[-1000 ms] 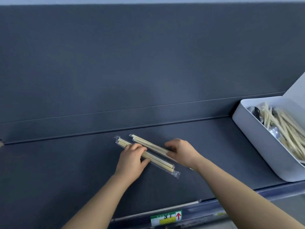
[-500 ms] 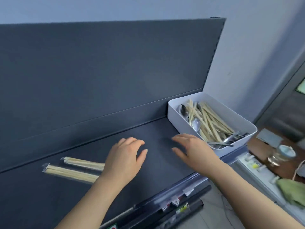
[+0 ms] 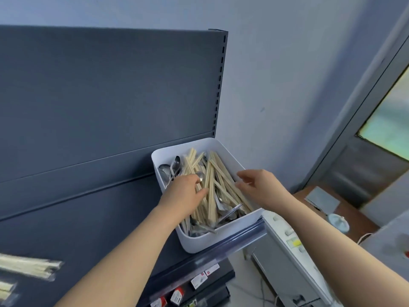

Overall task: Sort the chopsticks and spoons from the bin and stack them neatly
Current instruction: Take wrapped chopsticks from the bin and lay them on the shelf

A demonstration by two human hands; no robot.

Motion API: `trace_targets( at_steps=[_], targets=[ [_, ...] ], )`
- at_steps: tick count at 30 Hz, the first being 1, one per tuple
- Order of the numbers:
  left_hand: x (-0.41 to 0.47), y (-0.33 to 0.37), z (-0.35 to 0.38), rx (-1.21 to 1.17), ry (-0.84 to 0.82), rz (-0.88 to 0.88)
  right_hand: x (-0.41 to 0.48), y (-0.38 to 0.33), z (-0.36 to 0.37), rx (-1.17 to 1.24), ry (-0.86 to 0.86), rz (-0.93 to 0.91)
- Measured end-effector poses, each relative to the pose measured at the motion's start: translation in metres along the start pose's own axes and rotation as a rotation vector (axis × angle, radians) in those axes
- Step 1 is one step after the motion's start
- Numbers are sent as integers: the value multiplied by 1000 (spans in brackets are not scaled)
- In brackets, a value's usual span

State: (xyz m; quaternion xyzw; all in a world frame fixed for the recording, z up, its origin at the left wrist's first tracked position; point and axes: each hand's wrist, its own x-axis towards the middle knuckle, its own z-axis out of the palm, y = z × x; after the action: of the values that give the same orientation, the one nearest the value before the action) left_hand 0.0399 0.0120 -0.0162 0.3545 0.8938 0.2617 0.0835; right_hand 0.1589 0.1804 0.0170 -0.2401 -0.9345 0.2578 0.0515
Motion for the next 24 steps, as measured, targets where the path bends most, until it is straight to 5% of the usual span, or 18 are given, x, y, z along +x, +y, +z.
trace_targets(
  at_steps=[5,11,24],
  targets=[
    [44,10,27,122,-156,-163,53,18,18,-16,-187,93],
    [70,-3,37,-46,-76,-266,92,32,43,-60,-333,135],
    [77,-24,31,-379,-157,-372,107,27,61,-21,-176,143]
  ],
)
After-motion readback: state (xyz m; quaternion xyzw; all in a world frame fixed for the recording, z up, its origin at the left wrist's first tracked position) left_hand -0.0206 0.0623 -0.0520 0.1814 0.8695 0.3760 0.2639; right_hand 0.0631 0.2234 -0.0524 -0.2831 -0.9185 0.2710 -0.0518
